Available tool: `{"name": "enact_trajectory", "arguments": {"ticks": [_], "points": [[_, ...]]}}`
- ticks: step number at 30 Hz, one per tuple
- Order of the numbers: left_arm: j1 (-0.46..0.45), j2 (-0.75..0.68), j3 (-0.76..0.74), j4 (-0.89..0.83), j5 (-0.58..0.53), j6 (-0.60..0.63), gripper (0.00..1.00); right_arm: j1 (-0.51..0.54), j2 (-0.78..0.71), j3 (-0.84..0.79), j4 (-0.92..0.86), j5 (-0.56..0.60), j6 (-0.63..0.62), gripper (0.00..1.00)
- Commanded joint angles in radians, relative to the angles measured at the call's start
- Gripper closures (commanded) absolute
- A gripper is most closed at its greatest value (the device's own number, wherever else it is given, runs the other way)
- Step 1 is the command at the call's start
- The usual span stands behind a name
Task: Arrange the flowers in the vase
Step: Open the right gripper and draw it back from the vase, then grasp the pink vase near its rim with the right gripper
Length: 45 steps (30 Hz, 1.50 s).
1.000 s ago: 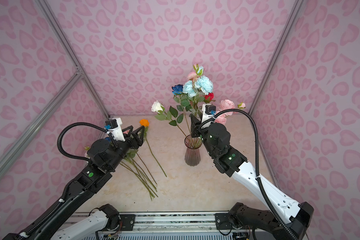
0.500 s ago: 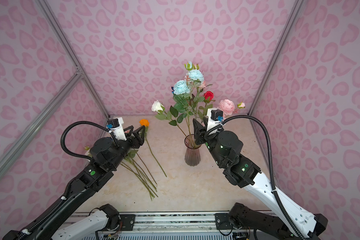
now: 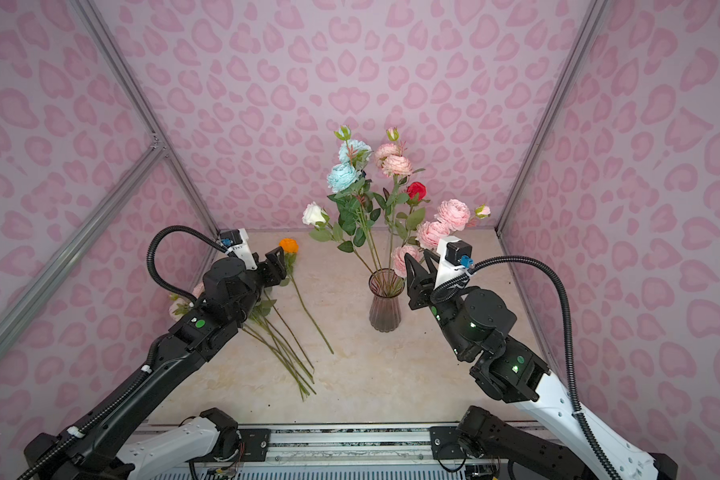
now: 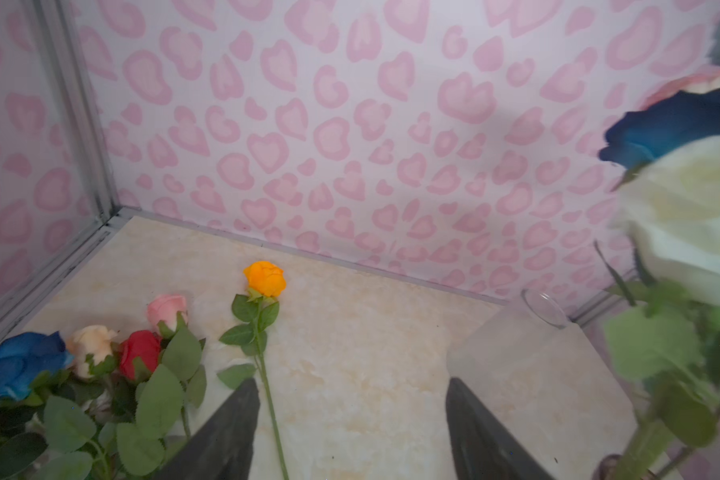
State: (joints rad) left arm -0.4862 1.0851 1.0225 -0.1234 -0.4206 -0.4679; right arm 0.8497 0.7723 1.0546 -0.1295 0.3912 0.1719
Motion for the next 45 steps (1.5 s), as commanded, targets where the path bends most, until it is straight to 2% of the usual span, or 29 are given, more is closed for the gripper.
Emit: {"name": "enact_trajectory", "arguments": {"ticks": [1, 5, 10, 14, 16, 18, 24, 29, 32, 35, 41, 45], "points": [[0.036, 0.055, 0.044, -0.093, -0.038, -0.112, 0.28, 0.001, -0.033, -0.03, -0.017, 0.003, 0.001, 0.56], [0.081, 0.111, 0.067, -0.167, 0.005, -0.19, 0.31, 0.001, -0.078, -0.084, 0.002, 0.003, 0.014, 0.57], [0.092, 0.116, -0.004, -0.18, 0.048, -0.28, 0.32, 0.002, -0.102, -0.122, -0.038, 0.01, 0.023, 0.57], [0.091, 0.136, -0.087, -0.158, 0.127, -0.332, 0.33, -0.012, -0.123, -0.166, -0.109, 0.058, 0.117, 0.54], [0.092, 0.156, -0.117, -0.171, 0.155, -0.352, 0.34, -0.033, -0.114, -0.154, -0.203, 0.113, 0.203, 0.52], [0.093, 0.165, -0.133, -0.174, 0.18, -0.348, 0.36, -0.07, -0.108, -0.138, -0.293, 0.111, 0.275, 0.52], [0.092, 0.12, -0.165, -0.189, 0.191, -0.316, 0.36, -0.218, -0.115, -0.095, -0.529, -0.037, 0.451, 0.52], [0.091, 0.043, -0.239, -0.169, 0.194, -0.331, 0.36, -0.301, -0.119, -0.103, -0.612, -0.195, 0.578, 0.55], [0.092, -0.009, -0.279, -0.162, 0.208, -0.332, 0.36, -0.369, -0.056, -0.098, -0.621, -0.39, 0.625, 0.57], [0.091, -0.055, -0.304, -0.157, 0.222, -0.325, 0.36, -0.413, 0.023, -0.089, -0.58, -0.537, 0.651, 0.61], [0.092, -0.122, -0.335, -0.145, 0.284, -0.313, 0.36, -0.419, 0.182, -0.036, -0.496, -0.613, 0.687, 0.58], [0.091, -0.165, -0.35, -0.152, 0.292, -0.304, 0.36, -0.419, 0.287, -0.01, -0.472, -0.634, 0.705, 0.63]]}}
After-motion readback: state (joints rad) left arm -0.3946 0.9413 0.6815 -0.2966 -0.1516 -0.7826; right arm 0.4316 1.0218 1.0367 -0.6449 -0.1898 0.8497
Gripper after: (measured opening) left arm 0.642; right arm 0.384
